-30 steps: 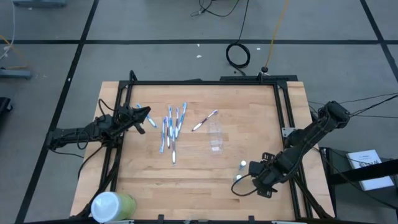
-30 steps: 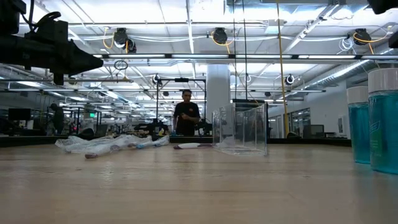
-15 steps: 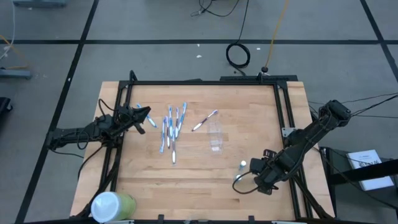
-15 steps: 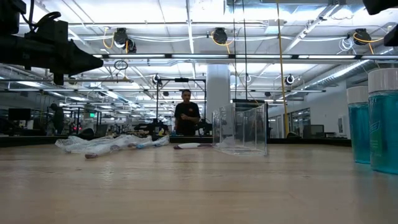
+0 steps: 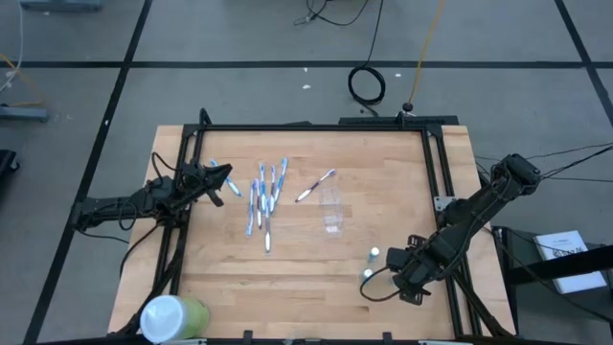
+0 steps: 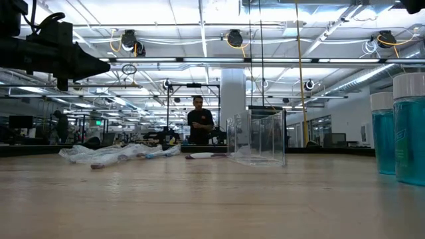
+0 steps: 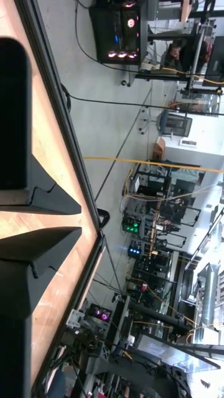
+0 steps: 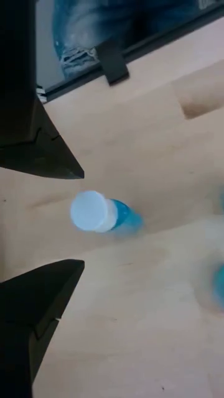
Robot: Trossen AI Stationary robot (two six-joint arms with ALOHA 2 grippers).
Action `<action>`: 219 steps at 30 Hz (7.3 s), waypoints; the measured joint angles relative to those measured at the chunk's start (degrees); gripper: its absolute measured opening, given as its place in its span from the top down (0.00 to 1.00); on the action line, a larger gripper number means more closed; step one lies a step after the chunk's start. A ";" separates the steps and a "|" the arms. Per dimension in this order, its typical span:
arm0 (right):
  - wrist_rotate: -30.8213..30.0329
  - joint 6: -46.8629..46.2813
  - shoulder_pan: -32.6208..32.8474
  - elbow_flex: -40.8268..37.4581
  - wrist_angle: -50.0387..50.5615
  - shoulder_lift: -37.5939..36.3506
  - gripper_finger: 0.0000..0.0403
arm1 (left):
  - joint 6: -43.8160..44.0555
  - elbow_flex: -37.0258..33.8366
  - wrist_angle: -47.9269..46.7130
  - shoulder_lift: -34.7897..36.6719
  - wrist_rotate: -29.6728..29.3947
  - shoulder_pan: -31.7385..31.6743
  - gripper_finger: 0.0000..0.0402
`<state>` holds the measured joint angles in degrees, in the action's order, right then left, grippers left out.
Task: Pick & Place toothbrushing station
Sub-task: Put the blue mouthwash into the transparent organizer
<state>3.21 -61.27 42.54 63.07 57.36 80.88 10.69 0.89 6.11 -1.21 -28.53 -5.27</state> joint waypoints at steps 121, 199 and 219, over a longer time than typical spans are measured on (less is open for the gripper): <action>-7.58 72.74 -50.00 37.18 7.56 19.74 0.78 | 0.00 -0.02 0.02 -0.02 0.00 0.01 0.88; 0.06 68.21 -46.53 17.65 -7.52 20.31 0.77 | -0.01 -0.02 0.02 -0.02 -0.02 -0.01 0.88; -0.01 67.99 -46.41 16.00 -9.00 19.69 0.60 | -0.01 -0.02 0.00 -0.02 0.00 -0.01 0.88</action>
<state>3.20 6.72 -3.86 79.07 48.35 100.57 10.68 0.86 6.11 -1.23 -28.53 -5.28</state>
